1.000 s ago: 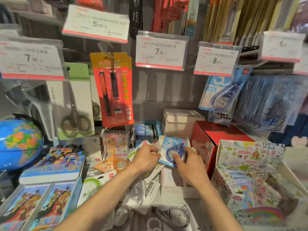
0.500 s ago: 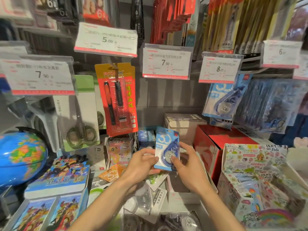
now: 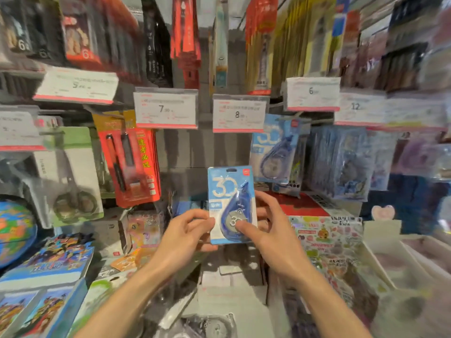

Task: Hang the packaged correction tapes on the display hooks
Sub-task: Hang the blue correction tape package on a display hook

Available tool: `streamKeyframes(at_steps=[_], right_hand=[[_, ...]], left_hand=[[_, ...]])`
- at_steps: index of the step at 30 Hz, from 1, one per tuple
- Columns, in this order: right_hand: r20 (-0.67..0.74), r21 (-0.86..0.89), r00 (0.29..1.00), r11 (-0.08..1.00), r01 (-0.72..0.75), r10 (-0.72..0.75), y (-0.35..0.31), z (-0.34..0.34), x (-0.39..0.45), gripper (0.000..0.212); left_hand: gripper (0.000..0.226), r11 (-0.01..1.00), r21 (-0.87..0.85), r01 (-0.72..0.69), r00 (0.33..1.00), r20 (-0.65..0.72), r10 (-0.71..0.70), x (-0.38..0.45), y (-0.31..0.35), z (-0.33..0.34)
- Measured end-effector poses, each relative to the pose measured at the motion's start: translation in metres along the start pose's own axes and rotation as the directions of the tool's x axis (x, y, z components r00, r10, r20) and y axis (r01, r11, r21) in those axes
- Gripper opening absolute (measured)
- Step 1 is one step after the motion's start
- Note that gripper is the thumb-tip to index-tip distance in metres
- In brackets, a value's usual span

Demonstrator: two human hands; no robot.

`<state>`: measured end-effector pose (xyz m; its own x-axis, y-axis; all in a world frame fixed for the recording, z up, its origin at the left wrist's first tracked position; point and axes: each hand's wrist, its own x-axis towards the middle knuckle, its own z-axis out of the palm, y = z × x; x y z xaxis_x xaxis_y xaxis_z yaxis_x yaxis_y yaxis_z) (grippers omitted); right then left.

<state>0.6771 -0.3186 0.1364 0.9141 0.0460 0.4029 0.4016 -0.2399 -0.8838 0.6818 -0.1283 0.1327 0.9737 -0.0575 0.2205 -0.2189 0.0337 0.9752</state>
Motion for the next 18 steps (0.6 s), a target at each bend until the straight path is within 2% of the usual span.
streamKeyframes(at_steps=[8,12,15,18], right_hand=[[0.076,0.126,0.993,0.989,0.079,-0.089,0.003,-0.105,0.004,0.063],[0.109,0.166,0.984,0.978,0.124,-0.143,-0.003,-0.136,0.007,0.062],[0.108,0.187,0.979,0.971,0.15,-0.172,-0.011,-0.154,0.012,0.061],[0.082,0.182,0.978,0.968,0.174,-0.191,-0.015,-0.168,0.019,0.061]], left_hand=[[0.009,0.985,0.108,-0.135,0.986,-0.08,0.144,-0.005,0.018,0.097],[0.008,0.944,0.253,-0.213,0.968,-0.077,0.239,-0.005,0.036,0.117],[0.008,0.864,0.404,-0.3,0.923,-0.104,0.369,-0.001,0.06,0.121],[0.005,0.792,0.478,-0.379,0.849,-0.162,0.504,0.008,0.093,0.121]])
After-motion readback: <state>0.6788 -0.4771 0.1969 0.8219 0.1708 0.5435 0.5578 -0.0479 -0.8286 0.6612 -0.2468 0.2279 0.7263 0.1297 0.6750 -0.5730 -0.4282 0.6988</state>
